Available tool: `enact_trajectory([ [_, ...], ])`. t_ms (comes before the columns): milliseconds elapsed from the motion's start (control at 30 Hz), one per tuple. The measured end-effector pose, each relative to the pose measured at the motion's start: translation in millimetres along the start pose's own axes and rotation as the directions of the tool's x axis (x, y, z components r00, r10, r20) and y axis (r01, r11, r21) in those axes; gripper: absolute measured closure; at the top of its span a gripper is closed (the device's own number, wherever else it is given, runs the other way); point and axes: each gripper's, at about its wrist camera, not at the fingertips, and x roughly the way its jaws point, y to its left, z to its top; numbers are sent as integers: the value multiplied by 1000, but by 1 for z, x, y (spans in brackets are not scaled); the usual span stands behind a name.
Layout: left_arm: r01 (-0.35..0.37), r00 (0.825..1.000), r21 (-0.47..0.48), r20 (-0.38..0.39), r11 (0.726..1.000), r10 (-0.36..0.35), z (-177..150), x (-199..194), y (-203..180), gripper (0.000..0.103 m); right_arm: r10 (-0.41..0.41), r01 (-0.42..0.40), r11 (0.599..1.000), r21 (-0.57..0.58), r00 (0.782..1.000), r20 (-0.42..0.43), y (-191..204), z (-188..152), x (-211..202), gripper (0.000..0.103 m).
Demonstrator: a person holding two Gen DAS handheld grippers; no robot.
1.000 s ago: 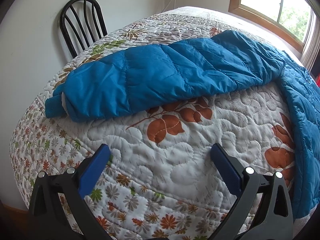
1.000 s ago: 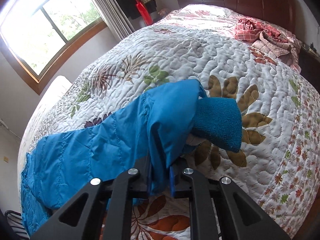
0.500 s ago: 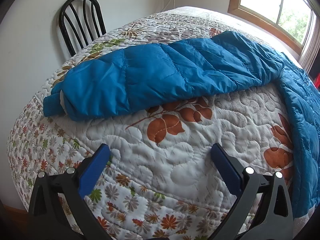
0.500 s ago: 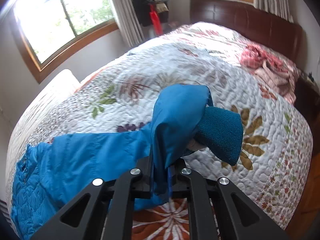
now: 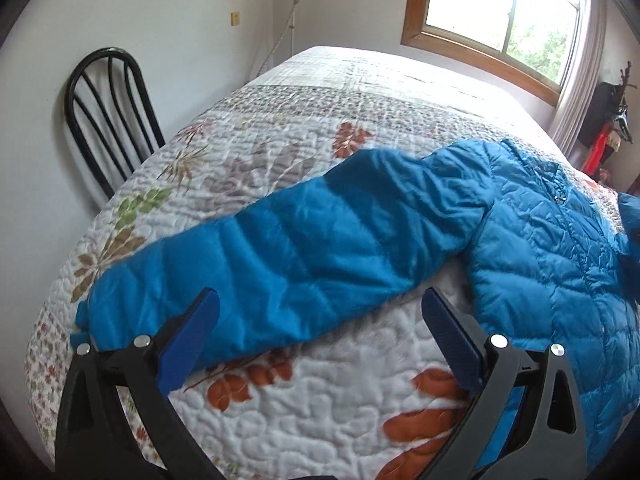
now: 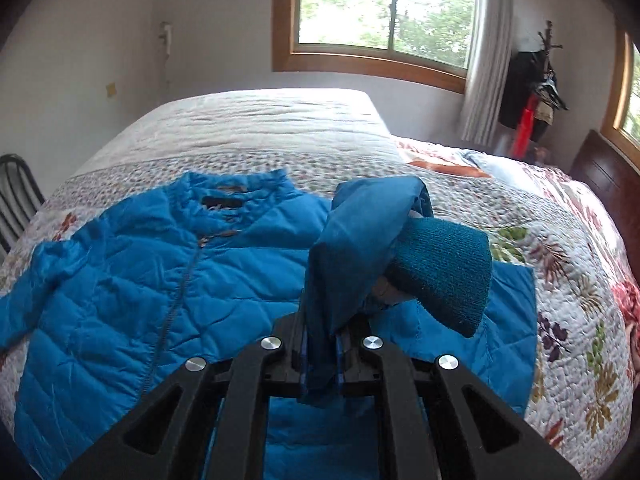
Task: Fold large clothes
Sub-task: 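Carry the grasped sleeve with the right gripper across the jacket body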
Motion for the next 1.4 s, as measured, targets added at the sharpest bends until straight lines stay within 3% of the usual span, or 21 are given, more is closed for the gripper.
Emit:
enact_trajectory([
  [133,5,1000,42,10,999,-5,37,26,-39,3,21,-26,997,-77,998,-59,34,-6,31,93],
  [267,52,999,127,-3,990,-52,62,53,-84,3,126,-142,984,-104,981,-148,48,-19,57,89],
  [400,83,996,160,-40,984,-78,65,74,-108,3,197,-217,970,-112,966,-166,50,-28,49,61],
  [500,93,995,147,-56,985,-85,57,77,-106,3,215,-232,968,-93,963,-159,40,-29,26,57],
  [667,82,995,136,-59,987,-75,50,78,-103,3,251,-249,968,33,957,-142,15,-25,-3,54],
  [767,80,996,147,-60,986,-72,50,81,-107,3,286,-247,945,216,942,-174,-14,-17,12,50],
  [867,86,995,137,-64,987,-78,50,86,-108,3,302,-239,927,288,932,-200,-30,-11,38,50],
  [933,88,995,133,-63,987,-80,50,87,-109,3,350,-270,905,330,913,-211,-33,-10,56,62],
  [967,90,995,134,-63,987,-82,49,88,-110,3,357,-277,903,330,910,-213,-30,-10,62,64],
  [1100,94,995,148,-55,984,-87,47,87,-115,3,345,-302,926,225,920,-186,-5,-8,63,75],
  [1167,96,995,153,-54,984,-89,46,86,-119,3,364,-344,928,143,918,-157,14,-5,55,75],
  [1333,111,993,158,-62,981,-103,44,85,-125,3,508,-521,853,-36,845,-168,70,-7,41,71],
  [1367,116,992,157,-64,981,-107,44,84,-126,3,523,-540,840,-57,833,-183,78,-8,39,71],
  [1400,123,991,155,-66,980,-114,44,83,-126,3,517,-538,840,-73,834,-193,83,-10,37,71],
])
